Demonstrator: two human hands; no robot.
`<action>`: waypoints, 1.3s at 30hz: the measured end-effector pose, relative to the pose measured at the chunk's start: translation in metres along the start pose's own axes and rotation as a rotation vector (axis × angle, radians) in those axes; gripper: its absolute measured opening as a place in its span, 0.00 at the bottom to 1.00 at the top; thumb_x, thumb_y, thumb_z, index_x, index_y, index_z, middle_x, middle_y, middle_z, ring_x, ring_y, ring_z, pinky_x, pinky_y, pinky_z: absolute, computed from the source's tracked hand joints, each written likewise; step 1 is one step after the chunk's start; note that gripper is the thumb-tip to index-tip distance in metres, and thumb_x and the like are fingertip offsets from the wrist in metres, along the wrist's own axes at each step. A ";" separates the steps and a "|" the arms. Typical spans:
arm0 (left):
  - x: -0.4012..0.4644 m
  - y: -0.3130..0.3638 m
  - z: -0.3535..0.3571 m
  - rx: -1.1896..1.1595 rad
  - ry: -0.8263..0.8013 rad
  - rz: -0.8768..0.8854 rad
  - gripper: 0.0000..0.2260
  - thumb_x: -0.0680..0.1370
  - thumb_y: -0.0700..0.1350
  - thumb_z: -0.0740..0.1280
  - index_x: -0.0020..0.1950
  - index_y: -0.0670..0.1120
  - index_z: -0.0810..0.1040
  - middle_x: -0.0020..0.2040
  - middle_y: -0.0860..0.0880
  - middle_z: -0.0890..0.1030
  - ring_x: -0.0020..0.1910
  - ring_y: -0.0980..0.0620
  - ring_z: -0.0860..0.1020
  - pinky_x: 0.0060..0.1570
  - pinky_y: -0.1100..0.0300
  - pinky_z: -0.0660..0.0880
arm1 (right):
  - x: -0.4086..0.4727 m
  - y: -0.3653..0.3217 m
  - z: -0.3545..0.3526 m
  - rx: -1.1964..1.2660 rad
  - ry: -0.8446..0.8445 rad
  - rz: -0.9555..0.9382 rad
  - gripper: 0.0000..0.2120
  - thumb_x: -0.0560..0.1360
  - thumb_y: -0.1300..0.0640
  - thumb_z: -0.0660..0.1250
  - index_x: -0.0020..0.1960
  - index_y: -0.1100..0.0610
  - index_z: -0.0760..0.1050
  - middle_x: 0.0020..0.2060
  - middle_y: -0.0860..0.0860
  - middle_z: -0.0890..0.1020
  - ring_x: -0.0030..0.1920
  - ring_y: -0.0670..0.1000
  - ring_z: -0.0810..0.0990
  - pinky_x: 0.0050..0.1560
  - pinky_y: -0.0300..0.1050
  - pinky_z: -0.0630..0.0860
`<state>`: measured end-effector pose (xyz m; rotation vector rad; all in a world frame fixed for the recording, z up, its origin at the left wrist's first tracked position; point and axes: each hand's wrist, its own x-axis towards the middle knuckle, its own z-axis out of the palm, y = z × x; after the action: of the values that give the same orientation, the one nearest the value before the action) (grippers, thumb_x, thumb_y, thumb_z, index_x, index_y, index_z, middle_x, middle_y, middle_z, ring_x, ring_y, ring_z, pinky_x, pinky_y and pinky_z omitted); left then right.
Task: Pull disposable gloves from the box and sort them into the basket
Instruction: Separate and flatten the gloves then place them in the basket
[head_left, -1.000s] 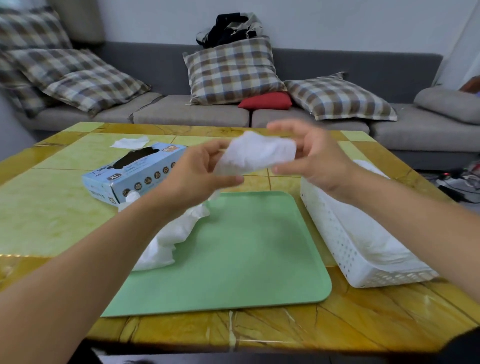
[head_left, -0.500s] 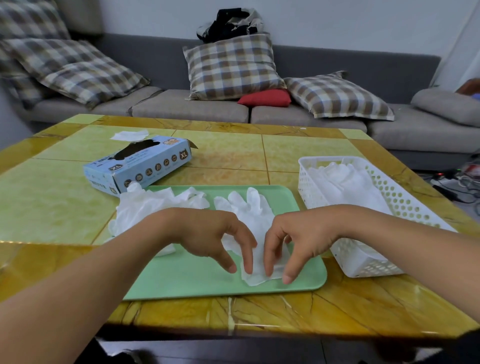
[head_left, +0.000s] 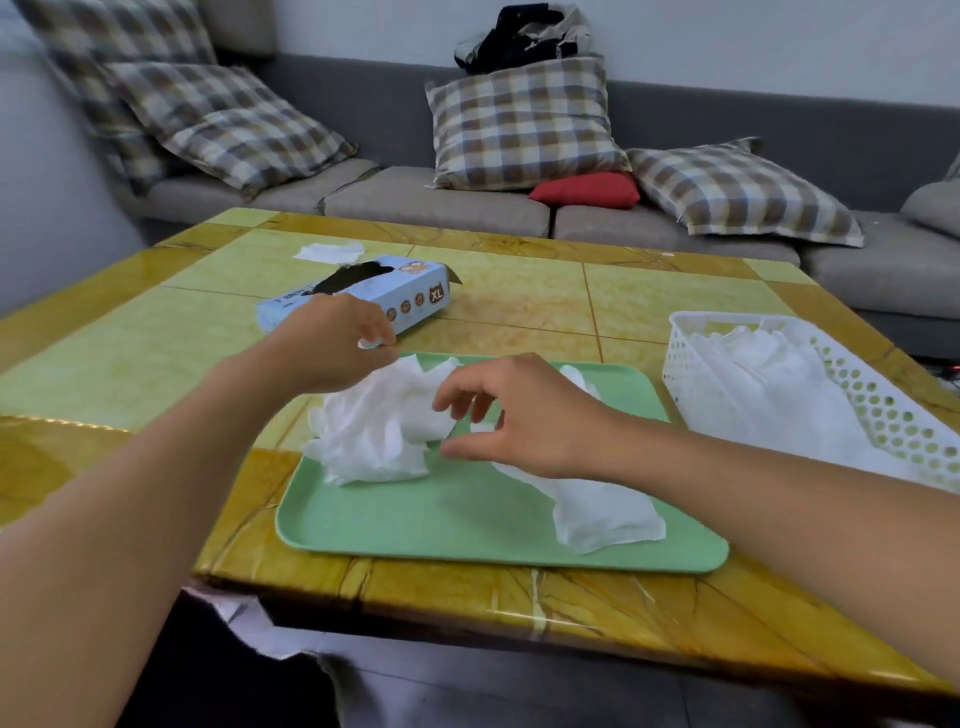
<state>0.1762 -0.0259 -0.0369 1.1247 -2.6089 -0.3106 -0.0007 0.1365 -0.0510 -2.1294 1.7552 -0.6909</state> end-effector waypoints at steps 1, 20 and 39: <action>-0.005 -0.013 0.000 0.007 -0.013 -0.049 0.09 0.80 0.50 0.69 0.56 0.48 0.83 0.56 0.49 0.83 0.51 0.49 0.78 0.50 0.56 0.73 | 0.012 -0.013 0.010 -0.034 -0.054 -0.031 0.17 0.72 0.47 0.77 0.59 0.49 0.80 0.51 0.45 0.82 0.49 0.45 0.79 0.46 0.39 0.76; -0.014 -0.013 0.026 0.006 -0.380 0.007 0.61 0.65 0.57 0.82 0.82 0.52 0.40 0.81 0.49 0.53 0.78 0.45 0.61 0.73 0.47 0.65 | 0.015 0.010 -0.028 0.879 -0.013 0.482 0.13 0.83 0.64 0.58 0.61 0.63 0.80 0.48 0.58 0.85 0.47 0.54 0.83 0.66 0.60 0.76; -0.005 0.022 0.000 0.241 -0.438 -0.249 0.58 0.61 0.77 0.70 0.81 0.50 0.52 0.80 0.47 0.60 0.76 0.44 0.63 0.72 0.48 0.65 | -0.016 0.031 -0.114 1.382 0.125 0.361 0.14 0.82 0.63 0.54 0.45 0.59 0.77 0.39 0.53 0.81 0.40 0.53 0.81 0.46 0.47 0.81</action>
<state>0.1648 -0.0077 -0.0314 1.6315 -2.9422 -0.3321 -0.0898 0.1540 0.0267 -0.8157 1.0235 -1.3655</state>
